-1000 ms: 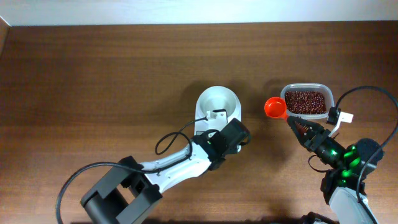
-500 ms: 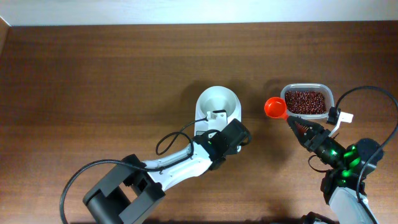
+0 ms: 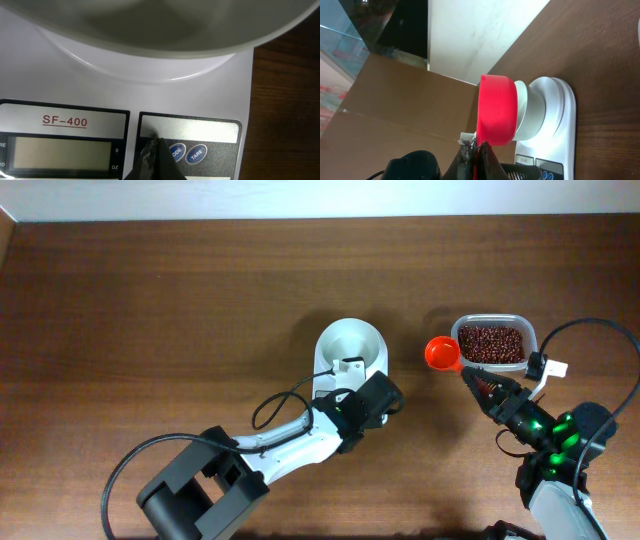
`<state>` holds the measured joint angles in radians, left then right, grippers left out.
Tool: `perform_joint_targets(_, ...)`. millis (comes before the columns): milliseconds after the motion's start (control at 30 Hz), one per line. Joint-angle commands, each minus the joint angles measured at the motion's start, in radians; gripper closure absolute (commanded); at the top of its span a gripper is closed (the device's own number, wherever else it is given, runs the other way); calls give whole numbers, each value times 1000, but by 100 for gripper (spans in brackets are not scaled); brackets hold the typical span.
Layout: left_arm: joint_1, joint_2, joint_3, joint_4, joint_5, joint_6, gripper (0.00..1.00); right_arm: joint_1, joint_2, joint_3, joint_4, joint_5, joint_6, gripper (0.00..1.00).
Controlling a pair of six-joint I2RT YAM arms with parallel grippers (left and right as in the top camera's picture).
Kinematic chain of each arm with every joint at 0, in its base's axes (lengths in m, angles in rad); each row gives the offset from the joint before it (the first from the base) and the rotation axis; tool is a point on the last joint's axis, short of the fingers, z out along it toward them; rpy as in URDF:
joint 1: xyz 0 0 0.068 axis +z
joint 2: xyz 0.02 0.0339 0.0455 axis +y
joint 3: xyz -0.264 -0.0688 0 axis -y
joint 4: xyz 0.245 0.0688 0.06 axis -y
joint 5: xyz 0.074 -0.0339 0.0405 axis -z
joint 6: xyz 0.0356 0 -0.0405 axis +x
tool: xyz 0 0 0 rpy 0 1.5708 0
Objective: Scoop and weigh 50g on scale
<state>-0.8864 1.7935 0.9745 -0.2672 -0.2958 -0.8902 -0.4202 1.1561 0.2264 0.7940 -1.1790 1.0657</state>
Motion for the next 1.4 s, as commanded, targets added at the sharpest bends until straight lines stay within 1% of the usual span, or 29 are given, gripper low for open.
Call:
perform_joint_targets(0,-3,21,6,1,0,-14,100,-6,3,9,7,-18,-11,96)
perform_joint_targets(167,-3,23,6,-3,0,-14,100,-6,3,9,7,-21,-11,96)
perform_joint_targets(333,-3,34,6,-14,-4,-63,100,-6,3,9,7,-20,-11,96)
perform_joint_targets(600,-3,42,6,-14,-5,-68,100,-6,3,9,7,-21,-11,96)
perform_joint_targets(700,-3,55,6,-12,-12,-93,100,-6,3,9,7,-21,-11,96)
perform_joint_targets(1000,-2,39,6,-11,-11,-92,100,-6,3,9,7,-20,-11,96)
perform_joint_targets(1200,-3,-67,6,-117,35,-88,100,-6,3,9,7,-13,-12,96)
perform_joint_targets(1367,-3,-143,6,-201,42,-69,100,-6,3,9,7,-13,-12,96)
